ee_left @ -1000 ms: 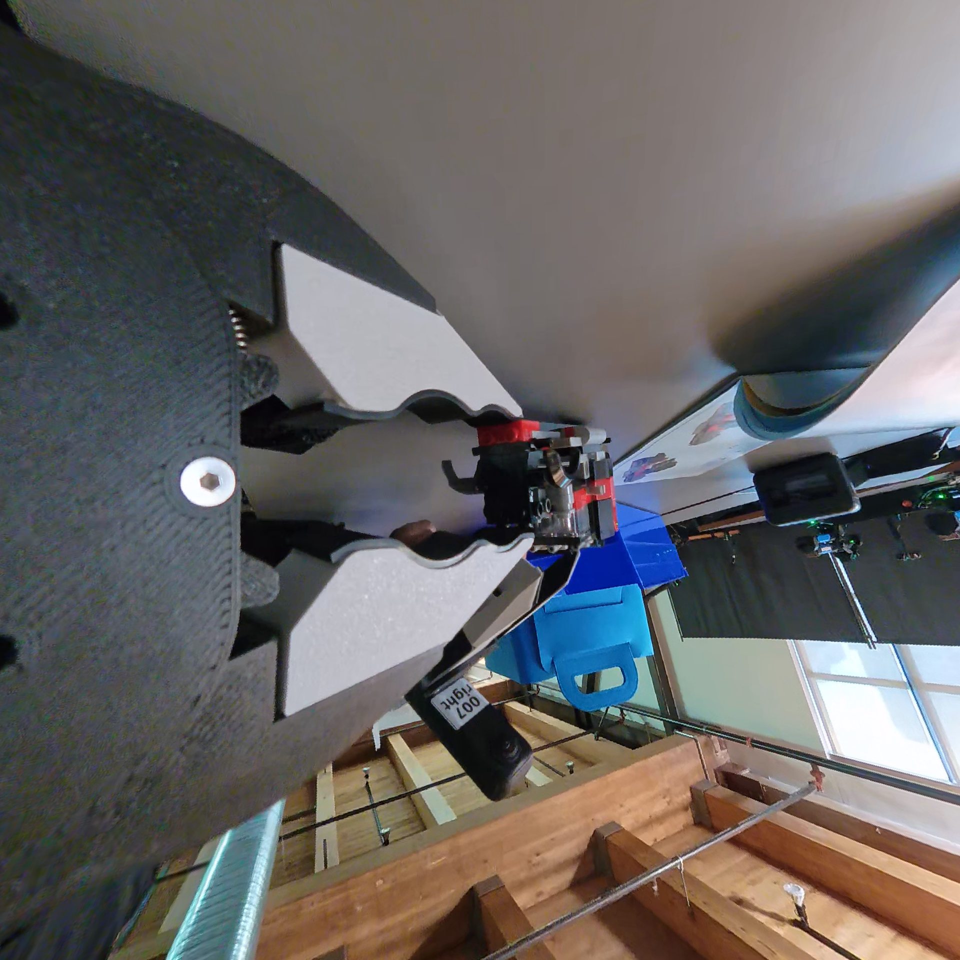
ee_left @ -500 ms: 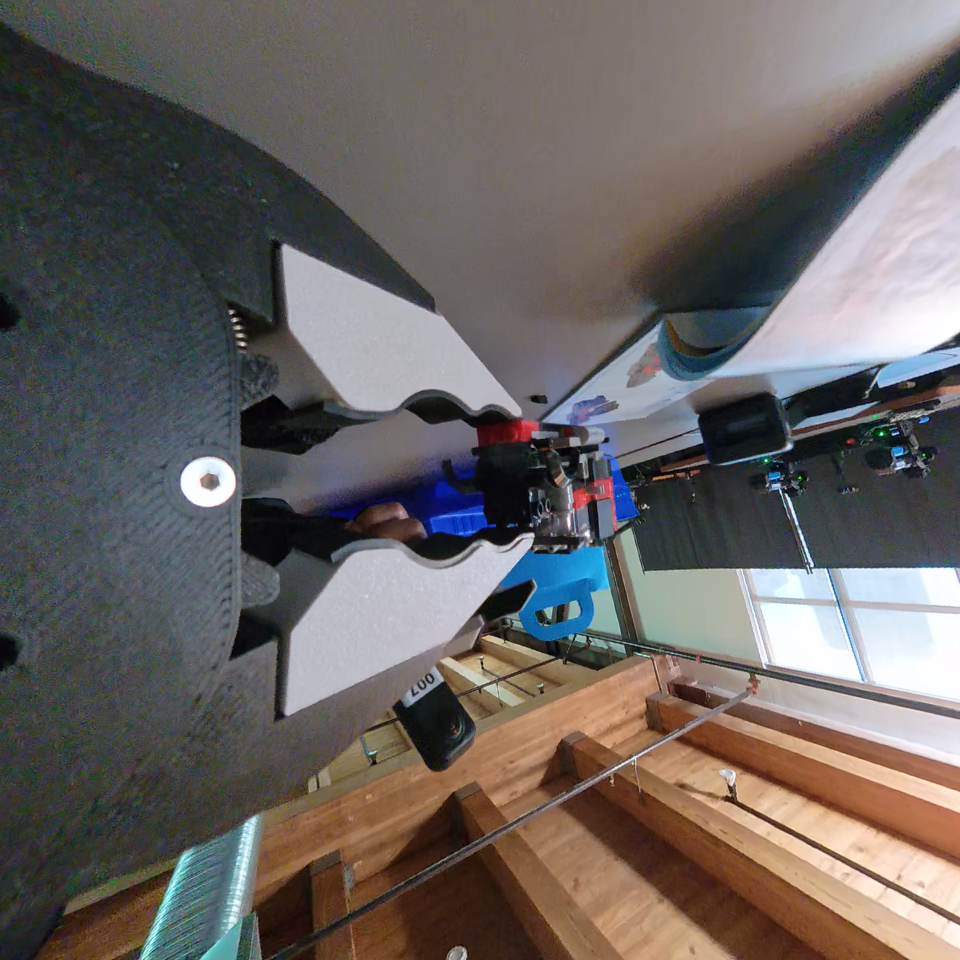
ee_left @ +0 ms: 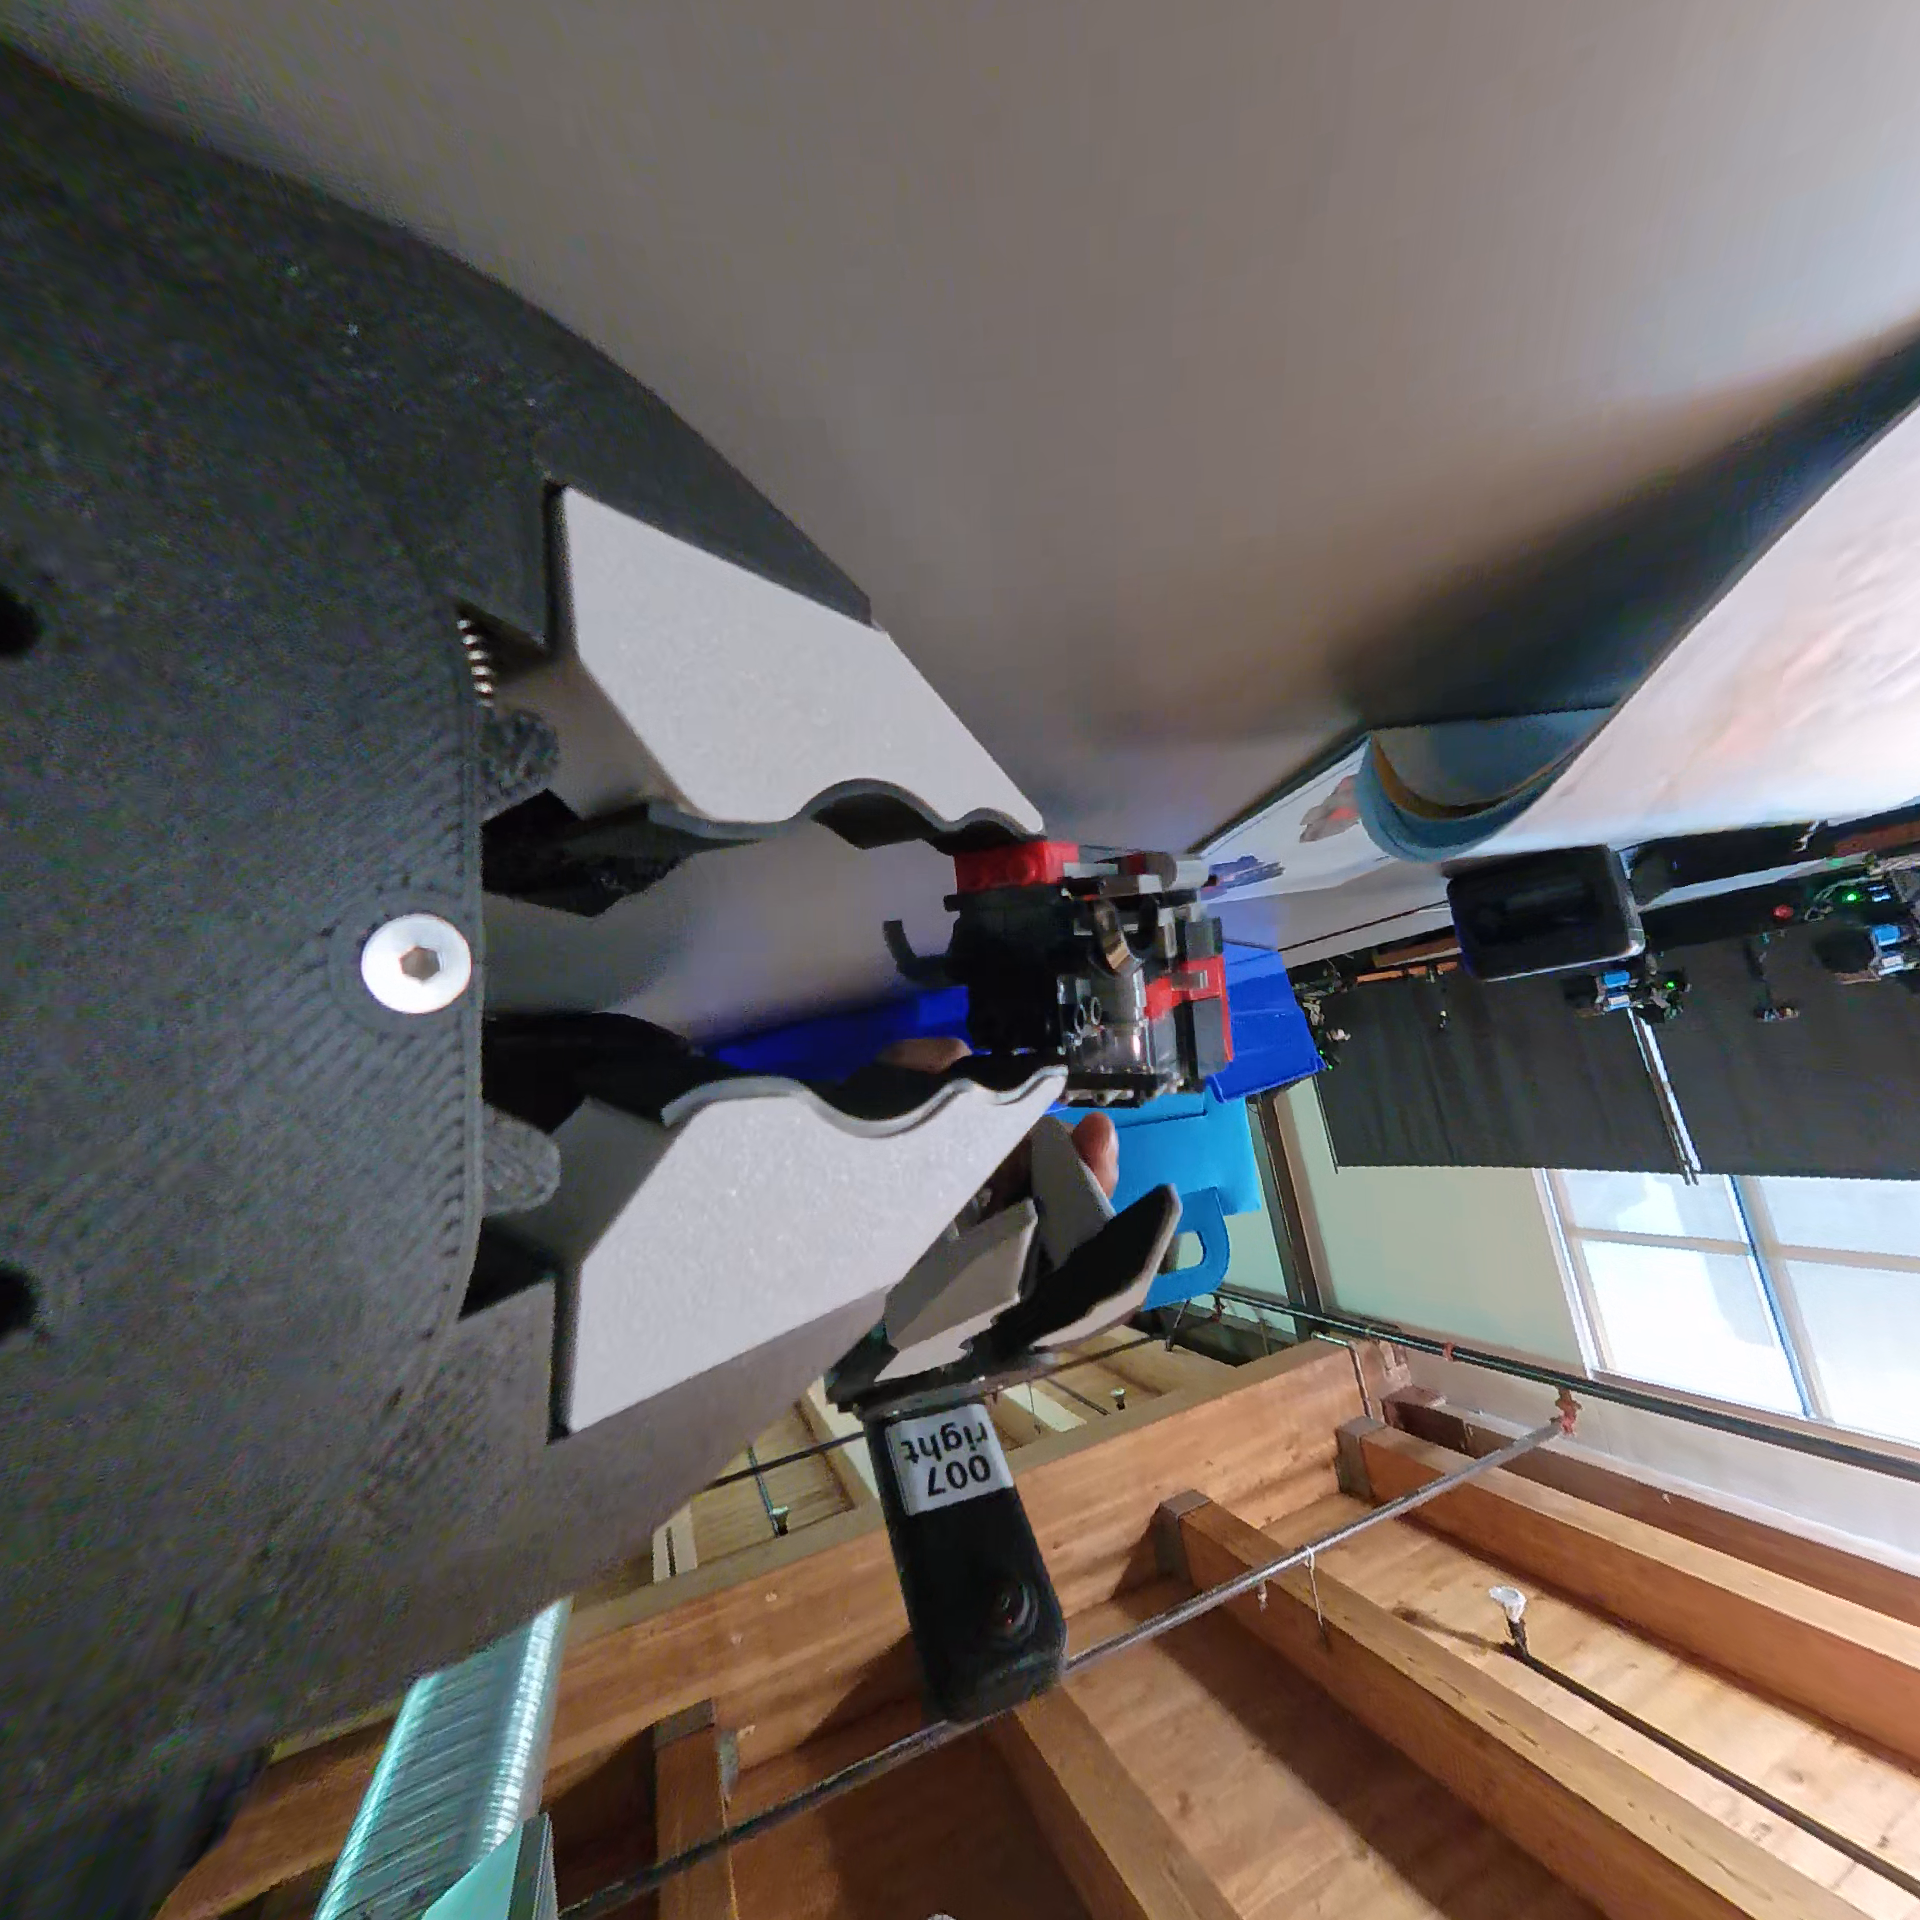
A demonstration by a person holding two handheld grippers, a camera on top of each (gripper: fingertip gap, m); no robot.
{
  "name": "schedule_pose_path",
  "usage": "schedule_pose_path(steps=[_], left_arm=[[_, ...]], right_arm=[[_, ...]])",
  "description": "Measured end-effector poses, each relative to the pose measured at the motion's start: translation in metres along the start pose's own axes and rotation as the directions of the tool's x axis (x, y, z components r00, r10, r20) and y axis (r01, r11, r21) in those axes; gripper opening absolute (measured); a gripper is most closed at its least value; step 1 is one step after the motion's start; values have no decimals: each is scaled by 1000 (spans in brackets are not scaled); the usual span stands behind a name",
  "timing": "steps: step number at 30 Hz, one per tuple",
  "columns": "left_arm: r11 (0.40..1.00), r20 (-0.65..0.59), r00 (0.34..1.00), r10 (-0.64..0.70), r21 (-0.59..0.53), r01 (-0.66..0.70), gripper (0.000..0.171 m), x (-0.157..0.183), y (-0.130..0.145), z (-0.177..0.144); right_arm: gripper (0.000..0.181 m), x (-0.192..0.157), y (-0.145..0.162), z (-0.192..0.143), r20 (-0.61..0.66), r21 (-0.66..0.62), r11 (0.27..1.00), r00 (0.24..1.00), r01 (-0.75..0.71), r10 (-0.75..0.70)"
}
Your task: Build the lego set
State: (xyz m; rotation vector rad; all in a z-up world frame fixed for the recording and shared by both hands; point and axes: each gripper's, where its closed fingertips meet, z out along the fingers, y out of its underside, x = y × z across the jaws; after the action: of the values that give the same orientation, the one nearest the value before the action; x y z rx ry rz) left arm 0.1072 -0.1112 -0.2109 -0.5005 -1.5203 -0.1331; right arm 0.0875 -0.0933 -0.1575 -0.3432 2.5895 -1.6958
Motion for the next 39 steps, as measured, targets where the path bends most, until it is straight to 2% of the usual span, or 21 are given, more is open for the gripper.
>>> schedule_pose_path(steps=[7,13,16,19,26,29,33,37,39], left_arm=[[1000,5,1000,14,-9,-14,39,0,2,-2],[1000,12,1000,20,-17,-19,39,-1,4,-2],[1000,7,1000,14,-17,-13,39,0,5,-2],[1000,8,1000,15,-21,-14,39,-1,5,-2],[999,5,1000,17,-49,-17,39,0,8,-1],[998,-4,1000,8,-58,-8,39,1,9,0],[996,-26,1000,-5,-84,3,39,3,12,3],[994,-44,999,-23,-107,18,39,5,15,6],[994,-32,999,-13,-108,10,39,3,15,7]], right_arm=[[28,-9,10,7,86,-86,980,982,177,-170],[25,-11,9,8,248,-153,917,913,367,-324],[24,-12,5,9,326,-177,890,879,420,-350],[26,-14,1,9,371,-169,899,871,404,-322],[62,-15,21,10,438,-147,936,870,319,-228],[70,-15,30,11,457,-157,934,862,322,-220],[68,-12,38,14,456,-174,925,861,337,-227],[53,-10,45,15,453,-183,924,863,337,-225],[52,-9,48,15,447,-182,926,867,331,-222]])
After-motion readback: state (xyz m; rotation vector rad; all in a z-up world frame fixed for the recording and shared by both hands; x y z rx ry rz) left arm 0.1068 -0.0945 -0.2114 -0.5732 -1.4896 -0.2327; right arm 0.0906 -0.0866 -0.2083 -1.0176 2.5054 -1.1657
